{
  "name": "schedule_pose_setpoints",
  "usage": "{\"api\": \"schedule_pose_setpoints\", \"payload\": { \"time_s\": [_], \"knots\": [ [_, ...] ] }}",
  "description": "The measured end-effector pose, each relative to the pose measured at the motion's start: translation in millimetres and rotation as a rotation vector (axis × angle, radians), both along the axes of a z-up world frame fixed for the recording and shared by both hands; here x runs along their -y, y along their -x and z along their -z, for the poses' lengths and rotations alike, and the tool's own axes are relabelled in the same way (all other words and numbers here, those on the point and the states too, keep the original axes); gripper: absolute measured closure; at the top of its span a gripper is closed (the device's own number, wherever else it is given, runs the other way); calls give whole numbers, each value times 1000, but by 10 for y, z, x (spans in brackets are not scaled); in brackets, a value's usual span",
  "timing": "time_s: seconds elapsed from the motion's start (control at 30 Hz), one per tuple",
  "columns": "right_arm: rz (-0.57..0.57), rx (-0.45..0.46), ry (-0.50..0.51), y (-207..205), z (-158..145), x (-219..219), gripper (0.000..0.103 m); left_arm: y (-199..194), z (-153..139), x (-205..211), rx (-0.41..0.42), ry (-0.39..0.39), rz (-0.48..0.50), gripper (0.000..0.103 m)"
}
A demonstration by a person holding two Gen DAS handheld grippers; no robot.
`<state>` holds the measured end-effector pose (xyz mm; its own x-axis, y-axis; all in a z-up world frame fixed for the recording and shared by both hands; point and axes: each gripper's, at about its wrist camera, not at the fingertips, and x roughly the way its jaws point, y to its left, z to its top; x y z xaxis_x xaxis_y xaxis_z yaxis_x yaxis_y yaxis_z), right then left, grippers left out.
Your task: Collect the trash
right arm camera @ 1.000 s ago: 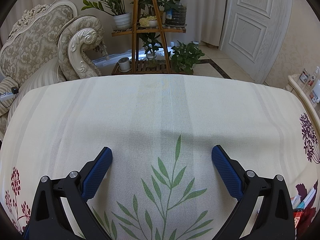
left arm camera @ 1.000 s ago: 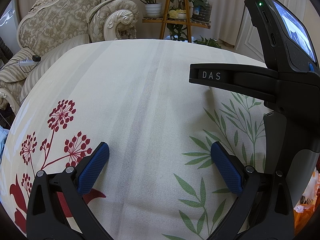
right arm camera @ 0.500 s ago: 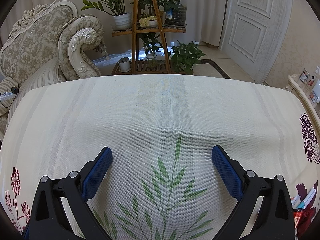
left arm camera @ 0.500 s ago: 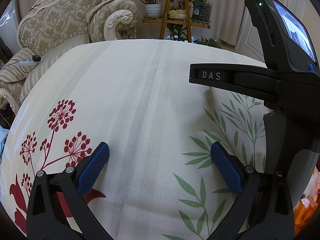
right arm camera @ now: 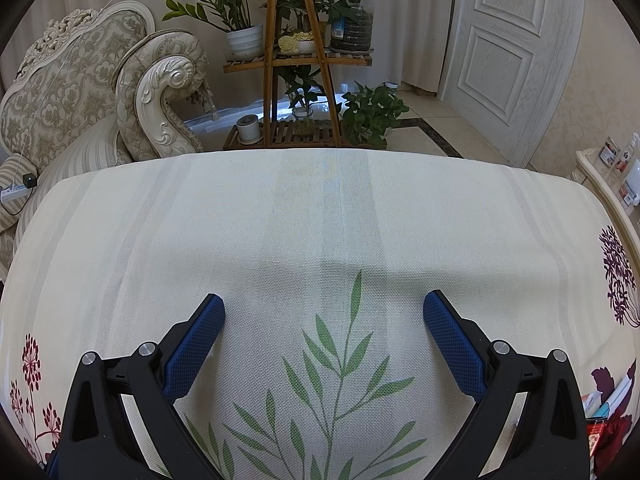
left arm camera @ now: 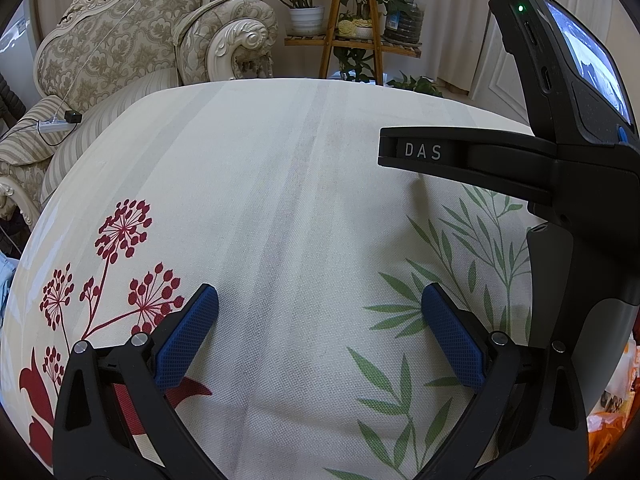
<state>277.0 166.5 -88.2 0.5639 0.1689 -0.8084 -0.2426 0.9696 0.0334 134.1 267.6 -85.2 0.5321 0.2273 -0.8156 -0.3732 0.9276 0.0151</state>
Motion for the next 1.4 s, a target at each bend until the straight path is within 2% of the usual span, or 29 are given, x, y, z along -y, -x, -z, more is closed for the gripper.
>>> {"api": "schedule_pose_setpoints", "payload": {
  "time_s": [0.87, 1.03, 1.1, 1.13, 1.2, 1.27, 1.33, 1.4],
  "knots": [
    [-6, -3, -1, 0, -5, 19, 5, -1, 10, -35, 1, 4, -9, 4],
    [-65, -90, 24, -15, -39, -5, 5, -15, -11, -103, -37, 20, 62, 4],
    [-71, -103, 25, -15, -48, -6, 5, -5, -24, -166, -38, 20, 33, 4],
    [-83, -118, 17, -12, -62, -3, 6, 30, -39, -235, -32, 21, -12, 4],
    [-109, -151, -16, 15, -126, 36, 7, 150, -117, -327, 12, 13, -73, 4],
    [-92, -101, -42, 107, -286, 114, 7, 265, -227, -323, 59, -44, -103, 4],
    [-87, -4, -60, 297, -552, 248, 7, 408, -353, -255, 104, -98, -107, 4],
    [-109, 95, -64, 527, -819, 394, 7, 547, -466, -160, 133, -115, -112, 4]
  ]
}}
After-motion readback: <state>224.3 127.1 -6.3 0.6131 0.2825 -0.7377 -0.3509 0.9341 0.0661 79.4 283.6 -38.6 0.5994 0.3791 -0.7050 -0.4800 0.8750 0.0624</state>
